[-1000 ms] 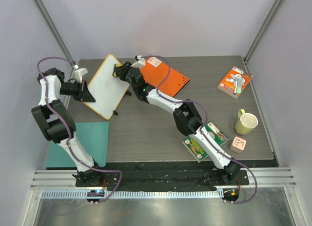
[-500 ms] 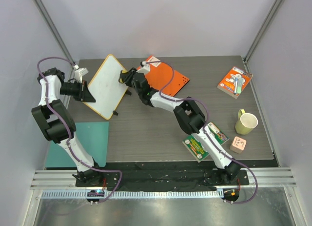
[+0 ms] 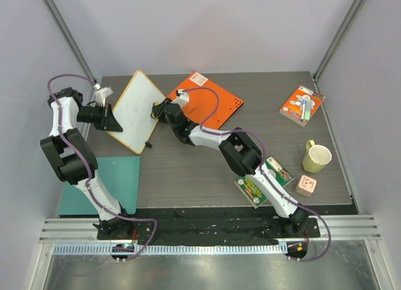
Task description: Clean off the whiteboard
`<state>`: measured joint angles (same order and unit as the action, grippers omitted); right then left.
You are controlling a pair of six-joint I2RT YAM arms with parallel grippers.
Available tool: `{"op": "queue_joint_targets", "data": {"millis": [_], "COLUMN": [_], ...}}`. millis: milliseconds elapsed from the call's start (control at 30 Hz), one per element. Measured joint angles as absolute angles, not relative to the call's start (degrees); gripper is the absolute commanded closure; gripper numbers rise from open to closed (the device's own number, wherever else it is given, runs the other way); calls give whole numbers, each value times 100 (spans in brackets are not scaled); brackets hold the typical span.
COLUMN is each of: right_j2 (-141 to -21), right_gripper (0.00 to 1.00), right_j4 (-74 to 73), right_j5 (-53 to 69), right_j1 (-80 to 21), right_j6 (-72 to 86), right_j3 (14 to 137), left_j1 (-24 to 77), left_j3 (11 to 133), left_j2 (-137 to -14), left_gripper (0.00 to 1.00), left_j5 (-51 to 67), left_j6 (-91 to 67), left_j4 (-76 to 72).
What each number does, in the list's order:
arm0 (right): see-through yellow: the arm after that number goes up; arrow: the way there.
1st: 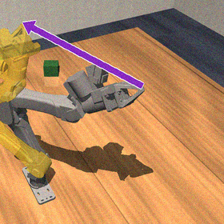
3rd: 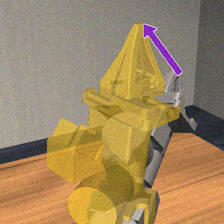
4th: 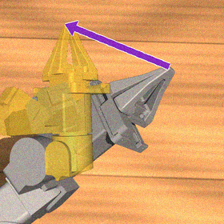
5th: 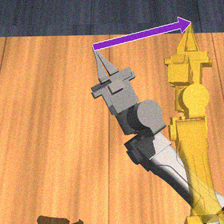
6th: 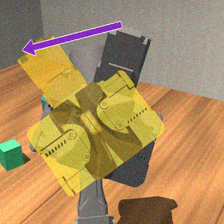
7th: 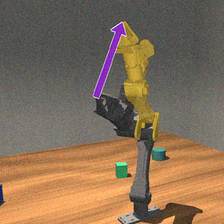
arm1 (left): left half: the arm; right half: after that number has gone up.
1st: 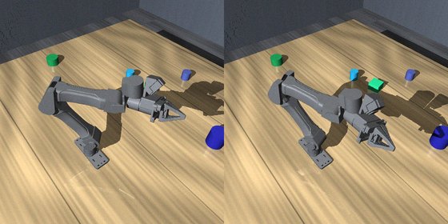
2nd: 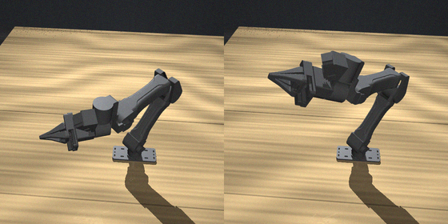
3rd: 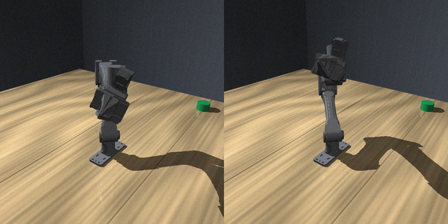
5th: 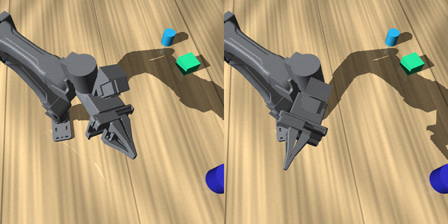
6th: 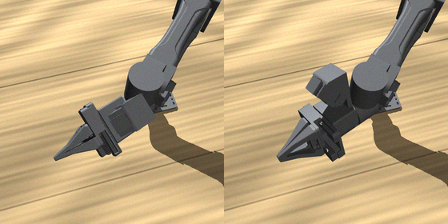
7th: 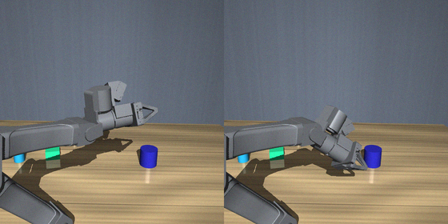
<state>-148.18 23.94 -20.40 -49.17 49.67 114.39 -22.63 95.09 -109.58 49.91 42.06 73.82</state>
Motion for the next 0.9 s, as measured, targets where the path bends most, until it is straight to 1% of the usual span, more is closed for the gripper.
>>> {"op": "queue_joint_targets", "data": {"millis": [433,633,700,833,900], "right_j2": [-14857,-15135,-15181,-15189,-15174], "right_gripper": [99,99,99,99,99], "right_j4": [1743,1428,1450,1632,1940], "right_j5": [-2045,-1896,-1822,-1793,-1782], "right_j1": [-4932,-4934,-4947,-5009,-5028], "right_j6": [4974,4984,5006,5116,5245], "right_j3": [12130,13406,13642,13611,13351], "left_j1": [-2268,-2265,-2265,-2265,-2265], "left_j3": [9443,9443,9443,9445,9445], "left_j2": [-10901,-10899,-10899,-10899,-10899], "left_gripper": [100,100,100,100,100], "left_j5": [4958,4976,4989,4998,4998], "left_j6": [4252,4528,4637,4700,4665], "left_j4": [7356,7382,7402,7439,7443]}}
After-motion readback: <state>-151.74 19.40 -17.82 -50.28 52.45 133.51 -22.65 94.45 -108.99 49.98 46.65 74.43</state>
